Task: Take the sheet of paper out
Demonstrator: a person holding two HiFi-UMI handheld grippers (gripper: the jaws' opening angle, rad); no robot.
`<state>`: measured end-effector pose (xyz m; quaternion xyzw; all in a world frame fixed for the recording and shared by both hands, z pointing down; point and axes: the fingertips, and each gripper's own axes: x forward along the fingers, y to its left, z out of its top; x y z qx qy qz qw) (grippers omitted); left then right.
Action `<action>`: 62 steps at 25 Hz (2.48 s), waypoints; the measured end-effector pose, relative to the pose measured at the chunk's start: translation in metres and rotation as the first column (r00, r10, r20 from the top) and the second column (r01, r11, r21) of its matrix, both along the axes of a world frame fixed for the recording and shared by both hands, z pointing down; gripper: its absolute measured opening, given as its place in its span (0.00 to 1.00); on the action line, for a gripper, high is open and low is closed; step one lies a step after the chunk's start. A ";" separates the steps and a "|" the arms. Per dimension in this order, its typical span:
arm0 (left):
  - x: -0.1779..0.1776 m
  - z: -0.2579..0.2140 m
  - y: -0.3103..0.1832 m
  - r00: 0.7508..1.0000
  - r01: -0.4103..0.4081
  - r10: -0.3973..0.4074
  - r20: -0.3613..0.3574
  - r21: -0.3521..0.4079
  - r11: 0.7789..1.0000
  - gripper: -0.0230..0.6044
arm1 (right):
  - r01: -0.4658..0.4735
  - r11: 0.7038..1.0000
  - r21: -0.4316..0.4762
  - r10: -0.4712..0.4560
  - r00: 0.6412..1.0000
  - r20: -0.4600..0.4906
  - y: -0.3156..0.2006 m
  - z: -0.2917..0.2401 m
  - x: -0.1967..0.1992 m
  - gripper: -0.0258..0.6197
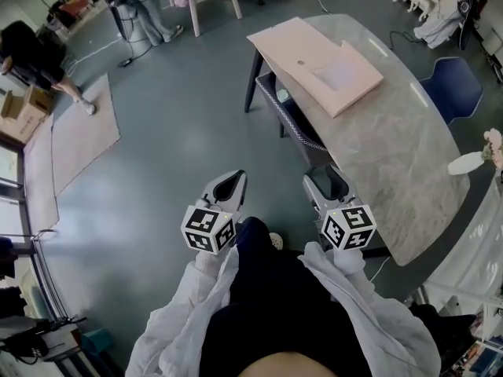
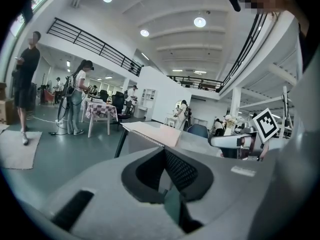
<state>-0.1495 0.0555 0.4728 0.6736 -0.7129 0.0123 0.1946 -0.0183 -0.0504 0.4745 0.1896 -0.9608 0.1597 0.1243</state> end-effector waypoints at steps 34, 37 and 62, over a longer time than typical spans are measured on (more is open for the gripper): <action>-0.192 -0.020 -0.212 0.971 -0.237 0.237 -0.015 0.015 0.971 0.04 | -0.260 0.964 -0.064 0.260 0.966 -0.002 -0.180 -0.014 -0.163 0.42; -0.206 -0.021 -0.233 0.963 -0.271 0.271 -0.013 0.014 0.963 0.04 | -0.295 0.954 -0.056 0.295 0.956 -0.003 -0.199 -0.016 -0.174 0.42; -0.227 -0.004 -0.402 0.860 -0.510 0.510 -0.012 -0.062 0.858 0.04 | -0.477 0.879 -0.020 0.474 0.877 -0.082 -0.311 0.005 -0.169 0.42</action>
